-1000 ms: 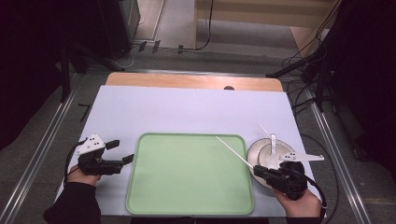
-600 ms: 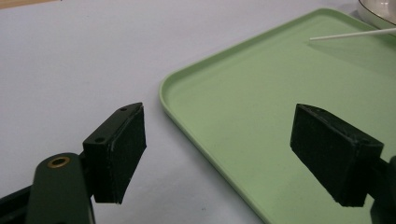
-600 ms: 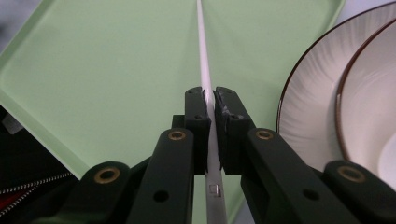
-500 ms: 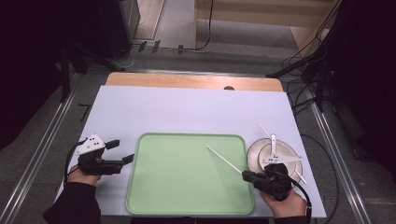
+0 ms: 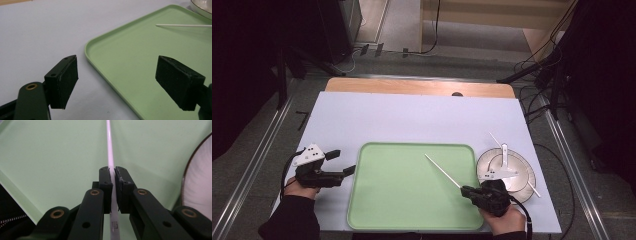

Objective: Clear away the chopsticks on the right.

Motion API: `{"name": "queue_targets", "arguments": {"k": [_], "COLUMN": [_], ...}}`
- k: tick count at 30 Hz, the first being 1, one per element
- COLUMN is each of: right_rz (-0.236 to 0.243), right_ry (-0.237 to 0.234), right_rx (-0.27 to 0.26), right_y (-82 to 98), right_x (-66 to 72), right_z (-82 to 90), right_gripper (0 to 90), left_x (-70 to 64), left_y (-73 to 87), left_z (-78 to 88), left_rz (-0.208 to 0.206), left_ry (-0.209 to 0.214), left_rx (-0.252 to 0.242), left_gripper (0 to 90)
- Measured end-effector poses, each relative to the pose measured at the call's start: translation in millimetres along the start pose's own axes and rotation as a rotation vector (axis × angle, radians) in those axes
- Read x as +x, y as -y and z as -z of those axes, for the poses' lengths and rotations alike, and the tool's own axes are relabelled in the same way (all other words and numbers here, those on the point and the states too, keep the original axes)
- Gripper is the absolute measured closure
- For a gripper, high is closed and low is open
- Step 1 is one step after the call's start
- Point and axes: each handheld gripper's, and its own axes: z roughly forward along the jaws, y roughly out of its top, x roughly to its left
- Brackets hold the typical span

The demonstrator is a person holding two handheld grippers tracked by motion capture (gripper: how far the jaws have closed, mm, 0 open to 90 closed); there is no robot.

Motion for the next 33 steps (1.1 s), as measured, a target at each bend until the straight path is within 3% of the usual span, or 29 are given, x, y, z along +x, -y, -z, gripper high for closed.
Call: {"name": "queue_targets", "arguments": {"k": [7,10,22,29,33], "right_rz": [0.002,0.000,0.014,0.043,0.032], "right_ry": [-0.009,-0.024,-0.012,-0.001,-0.015], "right_rx": [0.044,0.033,0.027,0.026,0.031], "right_y": [2.8,4.3,6.9,6.9,5.0], "right_x": [1.8,2.1,-0.4,2.8,2.3], "right_z": [-14.6,-17.4,-27.0,-27.1,-25.6], "right_gripper": [84.6,84.5,83.9,80.1,73.6], "left_x": [-0.1,-0.2,-0.2,-0.5,-0.1], "left_y": [-0.1,-0.1,-0.2,-0.2,-0.2], "left_z": [0.3,0.2,0.1,0.5,0.8], "left_rz": [-0.001,-0.001,0.000,-0.001,-0.001], "left_ry": [0.001,0.000,0.002,0.001,0.002], "left_rx": [0.000,0.000,0.001,-0.002,-0.001], "left_gripper": [18.3,18.3,18.1,18.1,18.1]}}
